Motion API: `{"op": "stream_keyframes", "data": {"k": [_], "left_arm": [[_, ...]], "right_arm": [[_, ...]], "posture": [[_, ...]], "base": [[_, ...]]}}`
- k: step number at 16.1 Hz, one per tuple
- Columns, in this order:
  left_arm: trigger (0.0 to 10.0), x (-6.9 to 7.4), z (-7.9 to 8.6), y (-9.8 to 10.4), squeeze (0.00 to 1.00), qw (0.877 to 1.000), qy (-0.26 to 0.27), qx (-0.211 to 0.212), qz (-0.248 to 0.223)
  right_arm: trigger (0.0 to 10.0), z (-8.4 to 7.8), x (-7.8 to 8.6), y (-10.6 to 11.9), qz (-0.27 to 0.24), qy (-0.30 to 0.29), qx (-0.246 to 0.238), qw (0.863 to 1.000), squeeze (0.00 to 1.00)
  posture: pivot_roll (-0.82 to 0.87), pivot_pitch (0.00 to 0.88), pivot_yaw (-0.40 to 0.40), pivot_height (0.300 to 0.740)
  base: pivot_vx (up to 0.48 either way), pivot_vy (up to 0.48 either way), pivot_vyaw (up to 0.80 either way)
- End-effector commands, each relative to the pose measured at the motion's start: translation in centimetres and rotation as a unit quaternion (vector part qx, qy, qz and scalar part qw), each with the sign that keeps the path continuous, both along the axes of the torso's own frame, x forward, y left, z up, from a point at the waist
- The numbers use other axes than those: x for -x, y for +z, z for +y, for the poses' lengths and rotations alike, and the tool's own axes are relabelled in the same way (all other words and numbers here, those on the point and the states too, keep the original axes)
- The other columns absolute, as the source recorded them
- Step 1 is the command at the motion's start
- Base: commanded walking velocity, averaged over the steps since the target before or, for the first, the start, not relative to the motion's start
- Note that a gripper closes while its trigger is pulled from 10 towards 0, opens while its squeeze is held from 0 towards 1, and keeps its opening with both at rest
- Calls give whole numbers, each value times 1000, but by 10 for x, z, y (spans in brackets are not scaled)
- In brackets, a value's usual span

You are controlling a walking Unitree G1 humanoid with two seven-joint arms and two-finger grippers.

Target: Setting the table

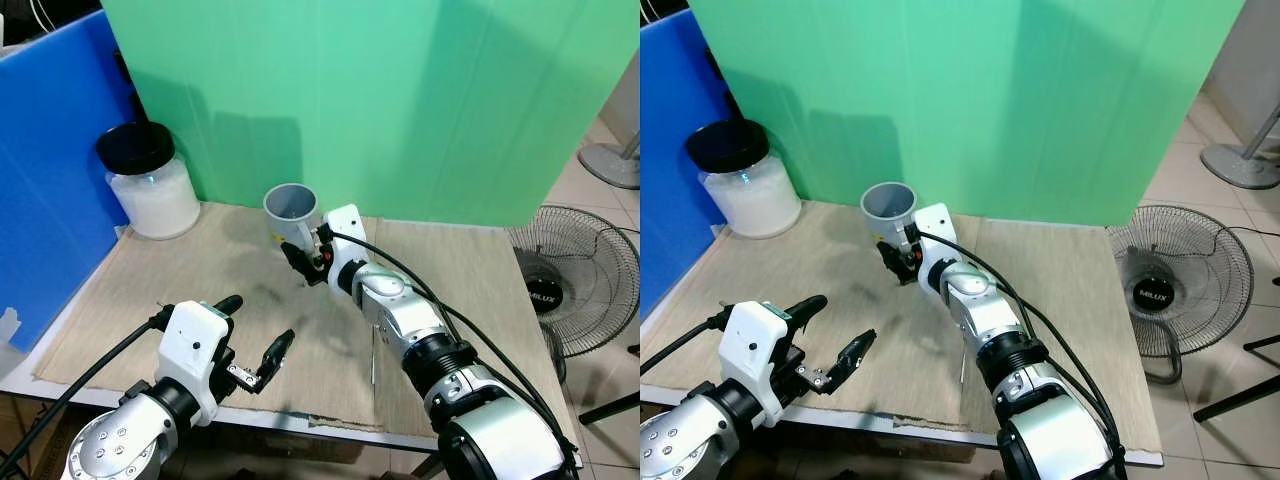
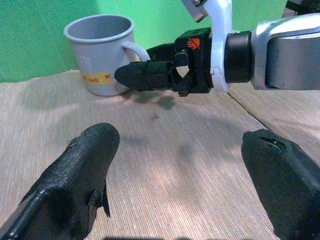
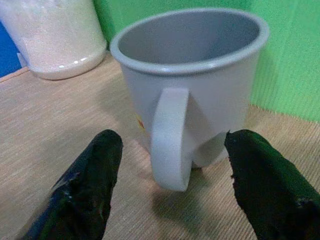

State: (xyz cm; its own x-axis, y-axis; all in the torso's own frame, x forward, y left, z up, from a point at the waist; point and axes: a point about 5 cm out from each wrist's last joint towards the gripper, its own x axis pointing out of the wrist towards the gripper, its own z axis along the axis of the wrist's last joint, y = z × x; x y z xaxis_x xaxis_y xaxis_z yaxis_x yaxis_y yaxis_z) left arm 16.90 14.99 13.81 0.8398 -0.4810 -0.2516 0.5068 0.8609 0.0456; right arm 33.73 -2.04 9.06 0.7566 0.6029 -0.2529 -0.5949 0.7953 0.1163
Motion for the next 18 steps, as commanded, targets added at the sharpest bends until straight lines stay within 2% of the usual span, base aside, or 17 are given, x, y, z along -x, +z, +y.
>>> {"op": "stream_keyframes", "data": {"k": [1, 18], "left_arm": [[10000, 2, -2, 1, 0, 1000, -2, 0, 1], [10000, -1, -2, 1, 0, 1000, -3, -5, -3]], "right_arm": [[0, 3, -5, 8, -13, 1, -7, 1000, 0], [0, 4, -8, 7, -6, -4, -7, 1000, 0]], "posture": [[1, 44, 15, 740], [-1, 34, 18, 740]], "base": [[0, 0, 0], [0, 0, 0]]}}
